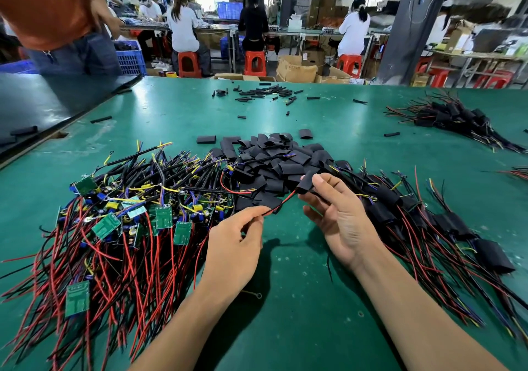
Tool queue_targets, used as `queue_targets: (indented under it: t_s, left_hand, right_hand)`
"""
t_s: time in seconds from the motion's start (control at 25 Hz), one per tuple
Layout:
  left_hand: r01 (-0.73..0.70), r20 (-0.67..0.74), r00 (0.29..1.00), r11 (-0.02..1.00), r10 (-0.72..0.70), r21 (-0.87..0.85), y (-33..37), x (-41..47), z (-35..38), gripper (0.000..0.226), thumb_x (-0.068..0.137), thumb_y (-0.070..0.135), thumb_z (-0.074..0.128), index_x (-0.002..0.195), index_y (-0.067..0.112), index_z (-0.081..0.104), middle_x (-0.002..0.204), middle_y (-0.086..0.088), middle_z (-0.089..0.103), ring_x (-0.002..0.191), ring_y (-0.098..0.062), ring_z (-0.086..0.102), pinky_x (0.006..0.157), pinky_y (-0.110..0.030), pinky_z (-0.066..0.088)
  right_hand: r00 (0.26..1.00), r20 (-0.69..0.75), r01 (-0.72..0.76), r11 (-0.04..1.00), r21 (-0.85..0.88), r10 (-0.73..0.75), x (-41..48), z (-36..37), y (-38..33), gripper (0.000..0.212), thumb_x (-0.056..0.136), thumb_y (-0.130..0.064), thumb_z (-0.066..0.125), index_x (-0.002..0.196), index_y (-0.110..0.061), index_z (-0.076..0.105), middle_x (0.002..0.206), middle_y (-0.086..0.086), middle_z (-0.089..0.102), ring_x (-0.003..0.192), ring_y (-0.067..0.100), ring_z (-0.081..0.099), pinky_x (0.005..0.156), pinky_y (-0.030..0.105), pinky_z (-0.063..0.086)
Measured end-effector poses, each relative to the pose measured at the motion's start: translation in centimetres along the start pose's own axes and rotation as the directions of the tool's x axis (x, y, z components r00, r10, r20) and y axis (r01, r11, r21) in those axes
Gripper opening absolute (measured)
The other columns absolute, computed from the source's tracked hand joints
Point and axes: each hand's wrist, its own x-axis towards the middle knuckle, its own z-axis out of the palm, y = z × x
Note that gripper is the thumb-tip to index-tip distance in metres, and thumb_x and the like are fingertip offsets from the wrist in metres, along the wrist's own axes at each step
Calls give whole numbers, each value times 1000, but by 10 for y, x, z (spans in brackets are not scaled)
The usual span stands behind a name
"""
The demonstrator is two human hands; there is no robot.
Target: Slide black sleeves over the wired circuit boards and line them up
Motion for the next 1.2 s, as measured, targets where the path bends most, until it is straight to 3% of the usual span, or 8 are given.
queue_targets:
  t_s: [0.28, 0.48, 0.64, 0.76, 1.0, 1.2]
  left_hand:
    - [-12, -8, 1000, 1000, 13, 11, -4, 1, 1, 33, 99, 13, 53, 96, 41, 69, 53, 17, 57, 46, -16, 39, 49, -29, 36]
    - [-26, 16, 1000, 1000, 27, -8, -3, 0, 2, 24, 99, 17, 54, 96, 35, 69, 53, 9, 57, 41, -11, 42, 47, -27, 39]
    - [-4, 128, 992, 994, 19, -112, 2, -2, 0, 14, 101, 19, 52, 99, 24, 65, 59, -2, 62, 41, -19, 46, 43, -26, 38]
    - [92, 189, 981, 970, -50, -223, 7, -2, -2, 3, 100, 12, 54, 100, 10, 56, 64, -4, 66, 44, -22, 49, 43, -26, 38]
    - [252, 290, 945, 901, -150, -353, 10, 0, -5, 21, 87, -3, 66, 94, 7, 49, 69, -9, 64, 56, -22, 61, 56, -31, 46]
    - [244, 237, 957, 901, -165, -358, 3, 3, -5, 21, 85, -5, 69, 99, 6, 57, 88, -9, 71, 82, -28, 73, 80, -37, 57]
  right_hand:
    - [995, -7, 96, 990, -99, -97, 0, -2, 2, 37, 62, -30, 83, 92, -24, 62, 84, -5, 72, 73, 10, 70, 61, 20, 52]
    - [984, 47, 180, 953, -245, -173, -2, -3, 14, 36, 65, -31, 85, 93, -25, 64, 95, -5, 73, 87, 11, 68, 66, 22, 54]
    - [991, 118, 91, 957, -277, -60, -4, 0, 19, 44, 65, -25, 90, 100, -23, 64, 96, -6, 74, 83, 8, 68, 66, 23, 54]
    - [982, 188, 32, 955, -296, 25, -5, 1, 23, 32, 72, -21, 83, 101, -26, 70, 98, -4, 74, 83, 11, 68, 67, 23, 54]
    - [966, 249, 9, 960, -279, 63, -8, 2, 21, 25, 69, -23, 87, 92, -25, 76, 92, 5, 73, 75, 18, 67, 73, 31, 56]
    - [988, 152, 9, 975, -224, 25, -7, 4, 19, 20, 67, -16, 85, 83, -23, 76, 81, 0, 71, 65, 16, 64, 67, 26, 55]
